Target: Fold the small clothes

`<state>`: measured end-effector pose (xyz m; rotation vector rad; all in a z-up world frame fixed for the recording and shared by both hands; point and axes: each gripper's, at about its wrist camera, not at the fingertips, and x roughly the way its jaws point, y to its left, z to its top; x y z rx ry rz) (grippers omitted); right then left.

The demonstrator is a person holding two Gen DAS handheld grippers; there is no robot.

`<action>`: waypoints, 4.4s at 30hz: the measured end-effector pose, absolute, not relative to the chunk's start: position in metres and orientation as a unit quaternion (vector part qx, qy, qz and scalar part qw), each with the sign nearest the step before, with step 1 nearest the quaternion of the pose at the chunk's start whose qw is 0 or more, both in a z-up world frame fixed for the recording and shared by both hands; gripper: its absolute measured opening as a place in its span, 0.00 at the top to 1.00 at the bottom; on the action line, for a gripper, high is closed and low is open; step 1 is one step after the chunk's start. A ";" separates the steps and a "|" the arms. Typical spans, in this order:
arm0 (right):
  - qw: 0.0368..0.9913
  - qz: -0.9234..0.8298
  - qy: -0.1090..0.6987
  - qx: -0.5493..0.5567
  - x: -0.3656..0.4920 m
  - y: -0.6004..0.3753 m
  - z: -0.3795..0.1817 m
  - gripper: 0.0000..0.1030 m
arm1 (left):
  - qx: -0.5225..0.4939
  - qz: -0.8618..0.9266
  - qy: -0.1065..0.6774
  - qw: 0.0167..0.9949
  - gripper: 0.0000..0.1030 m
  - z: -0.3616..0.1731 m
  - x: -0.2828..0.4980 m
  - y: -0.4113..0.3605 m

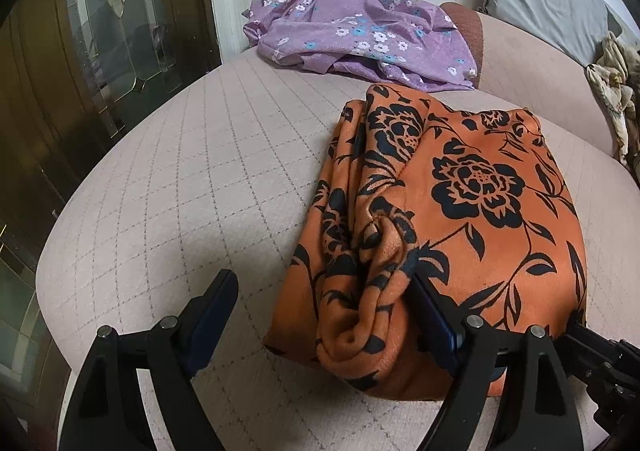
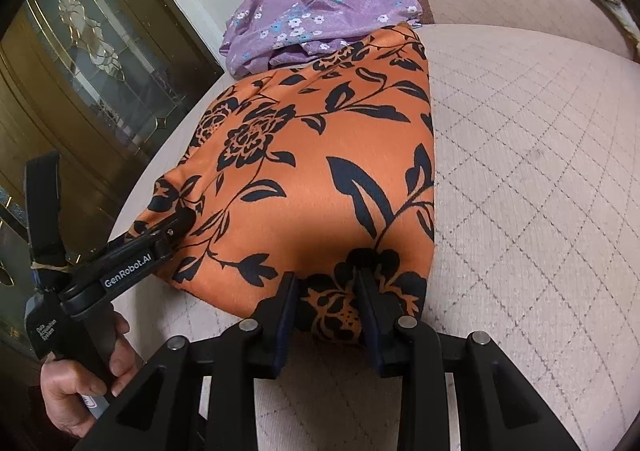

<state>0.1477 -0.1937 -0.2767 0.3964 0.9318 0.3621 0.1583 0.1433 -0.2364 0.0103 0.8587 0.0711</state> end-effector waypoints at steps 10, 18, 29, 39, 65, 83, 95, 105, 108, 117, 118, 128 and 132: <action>0.859 0.177 0.444 0.183 0.126 -0.211 -0.255 0.67 | 0.015 0.041 0.362 0.931 0.17 -0.210 0.142 0.135; 0.879 0.167 0.401 0.194 0.117 -0.237 -0.231 0.36 | 0.020 0.041 0.313 0.949 0.17 -0.188 0.136 0.125; 0.889 0.158 0.386 0.188 0.143 -0.240 -0.228 0.48 | 0.025 0.042 0.333 0.942 0.17 -0.198 0.149 0.114; 0.864 0.167 0.441 0.178 0.169 -0.201 -0.272 0.56 | 0.040 0.062 0.379 0.923 0.17 -0.222 0.169 0.119; 0.780 0.242 0.434 0.380 0.209 -0.286 -0.296 0.34 | -0.220 -0.036 0.525 0.822 0.11 -0.237 0.250 0.189; 0.748 0.274 0.463 0.389 0.256 -0.236 -0.319 0.33 | -0.078 -0.057 0.479 0.873 0.11 -0.227 0.240 0.161; 0.755 0.276 0.456 0.381 0.256 -0.229 -0.319 0.33 | 0.042 0.002 0.411 0.911 0.11 -0.198 0.225 0.142; 0.757 0.273 0.455 0.381 0.257 -0.227 -0.320 0.33 | 0.059 0.015 0.405 0.912 0.11 -0.199 0.225 0.136; 0.758 0.273 0.455 0.380 0.258 -0.226 -0.319 0.33 | 0.058 0.010 0.410 0.910 0.11 -0.201 0.226 0.133; 0.750 0.269 0.452 0.401 0.266 -0.224 -0.325 0.33 | -0.107 -0.123 0.479 0.862 0.11 -0.217 0.243 0.152; 0.749 0.270 0.451 0.404 0.268 -0.223 -0.325 0.33 | -0.126 -0.127 0.486 0.855 0.11 -0.221 0.246 0.156; 0.763 0.258 0.443 0.395 0.281 -0.202 -0.324 0.34 | -0.156 -0.135 0.548 0.810 0.13 -0.252 0.254 0.168; 0.769 0.254 0.439 0.388 0.281 -0.198 -0.323 0.35 | -0.130 -0.133 0.550 0.814 0.13 -0.250 0.251 0.161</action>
